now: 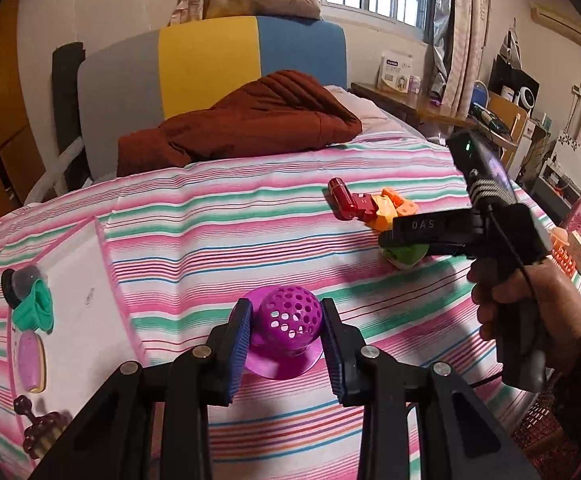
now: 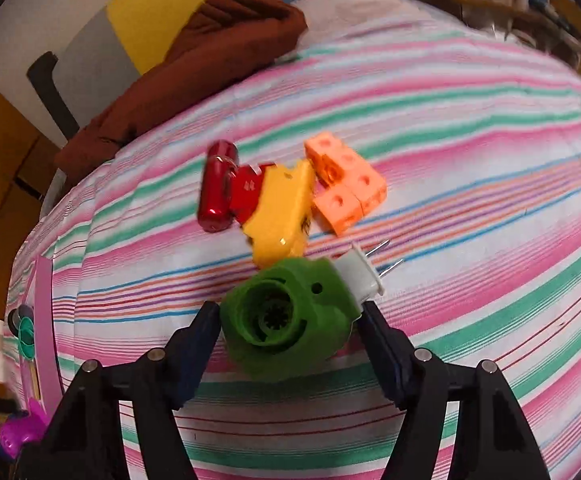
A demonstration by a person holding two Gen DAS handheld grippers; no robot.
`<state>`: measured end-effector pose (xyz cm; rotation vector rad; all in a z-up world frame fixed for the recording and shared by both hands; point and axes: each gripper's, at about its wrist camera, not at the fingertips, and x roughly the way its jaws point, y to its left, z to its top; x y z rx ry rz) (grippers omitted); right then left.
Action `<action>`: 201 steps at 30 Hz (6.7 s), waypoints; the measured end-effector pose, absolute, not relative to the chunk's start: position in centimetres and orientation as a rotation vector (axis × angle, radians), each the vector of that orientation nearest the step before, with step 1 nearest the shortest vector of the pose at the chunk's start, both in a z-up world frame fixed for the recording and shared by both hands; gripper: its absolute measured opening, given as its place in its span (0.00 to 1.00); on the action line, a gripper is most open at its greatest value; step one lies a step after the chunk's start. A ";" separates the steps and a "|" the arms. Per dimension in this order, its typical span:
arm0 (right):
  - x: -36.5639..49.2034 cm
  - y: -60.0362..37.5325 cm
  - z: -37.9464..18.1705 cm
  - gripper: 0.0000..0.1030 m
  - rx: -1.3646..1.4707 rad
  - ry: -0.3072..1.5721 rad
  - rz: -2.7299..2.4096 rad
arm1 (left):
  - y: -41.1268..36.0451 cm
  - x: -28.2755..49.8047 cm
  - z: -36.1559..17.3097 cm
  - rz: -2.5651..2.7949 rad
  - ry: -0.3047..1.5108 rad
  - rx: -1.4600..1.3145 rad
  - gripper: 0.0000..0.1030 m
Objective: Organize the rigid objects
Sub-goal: 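Lift the purple cup with the left gripper while the right gripper grasps the green fan toy, then carry the purple cup into the tray and open the left gripper, then carry the green fan toy into the tray and open the right gripper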
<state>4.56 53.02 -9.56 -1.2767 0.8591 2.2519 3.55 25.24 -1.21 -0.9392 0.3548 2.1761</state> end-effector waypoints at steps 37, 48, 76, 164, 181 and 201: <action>3.3 50.1 -9.6 0.64 -1.342 0.443 2.247 | 14.0 1.1 -0.2 2.308 0.168 -1.032 0.32; 3.2 50.2 -9.6 0.64 -1.351 0.426 2.247 | 5.2 -5.9 -1.1 2.370 -0.157 -1.232 0.32; 3.2 50.0 -9.6 0.64 -1.363 0.413 2.247 | 11.8 -22.5 -6.6 2.409 0.024 -1.441 0.41; -3.6 21.4 -0.9 0.63 -1.389 0.103 3.025 | 1.3 -2.2 -1.2 2.603 0.098 -1.168 0.41; -10.8 17.5 -6.2 0.64 -1.713 0.007 2.856 | -0.3 -2.9 -1.9 2.622 0.064 -1.203 0.41; -11.4 16.9 -8.1 0.65 -1.725 0.027 2.809 | -0.7 -2.6 -1.8 2.639 0.070 -1.205 0.41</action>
